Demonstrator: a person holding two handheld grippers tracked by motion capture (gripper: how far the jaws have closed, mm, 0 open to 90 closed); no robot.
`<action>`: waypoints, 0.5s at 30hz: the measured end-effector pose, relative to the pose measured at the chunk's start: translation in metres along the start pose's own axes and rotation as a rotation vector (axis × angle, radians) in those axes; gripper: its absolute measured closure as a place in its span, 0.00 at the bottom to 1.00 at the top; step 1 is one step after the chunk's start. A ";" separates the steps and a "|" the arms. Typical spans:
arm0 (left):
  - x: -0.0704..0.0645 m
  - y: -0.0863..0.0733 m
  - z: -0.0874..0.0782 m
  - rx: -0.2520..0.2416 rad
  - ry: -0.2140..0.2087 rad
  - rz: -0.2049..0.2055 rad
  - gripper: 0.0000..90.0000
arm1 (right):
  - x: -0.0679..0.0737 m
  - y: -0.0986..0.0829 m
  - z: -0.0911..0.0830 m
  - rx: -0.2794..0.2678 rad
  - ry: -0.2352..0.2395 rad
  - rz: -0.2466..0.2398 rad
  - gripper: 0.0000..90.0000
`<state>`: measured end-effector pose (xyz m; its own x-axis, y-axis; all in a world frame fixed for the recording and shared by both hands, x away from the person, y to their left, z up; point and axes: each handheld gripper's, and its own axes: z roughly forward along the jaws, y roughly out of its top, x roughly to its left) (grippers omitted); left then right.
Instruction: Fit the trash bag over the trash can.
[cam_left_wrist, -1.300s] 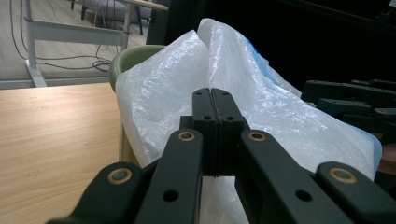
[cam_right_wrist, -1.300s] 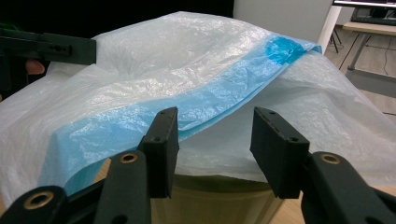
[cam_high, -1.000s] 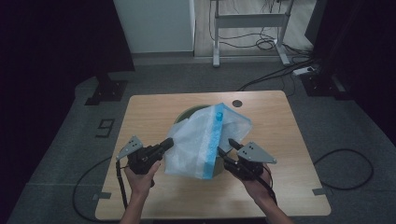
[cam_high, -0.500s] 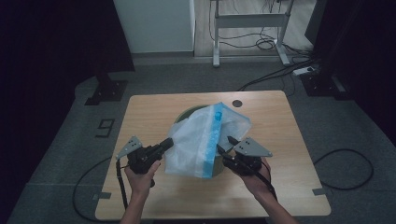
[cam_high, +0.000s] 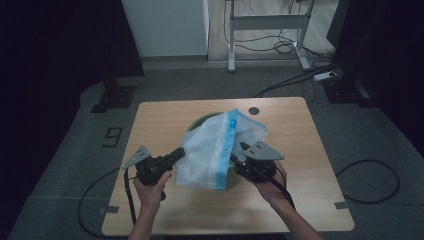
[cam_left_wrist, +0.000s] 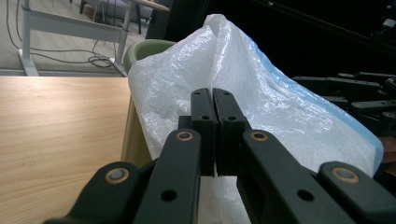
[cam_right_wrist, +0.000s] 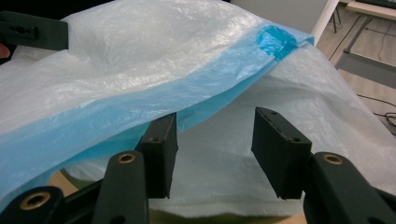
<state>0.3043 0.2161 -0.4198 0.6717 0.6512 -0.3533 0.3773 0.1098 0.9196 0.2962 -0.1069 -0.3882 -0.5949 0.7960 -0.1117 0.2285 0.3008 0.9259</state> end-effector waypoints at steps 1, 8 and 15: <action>0.000 0.000 0.000 0.000 0.000 0.000 0.97 | 0.000 0.001 0.001 0.003 0.004 0.003 0.55; 0.001 -0.001 0.000 -0.002 -0.005 -0.005 0.97 | -0.001 0.006 0.008 0.022 0.039 0.052 0.50; 0.003 -0.001 0.001 0.009 -0.027 -0.015 0.96 | -0.007 0.007 0.011 0.025 0.047 0.097 0.48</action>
<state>0.3065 0.2172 -0.4217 0.6826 0.6294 -0.3715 0.3928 0.1127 0.9127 0.3100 -0.1047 -0.3847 -0.6041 0.7969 -0.0047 0.3057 0.2371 0.9221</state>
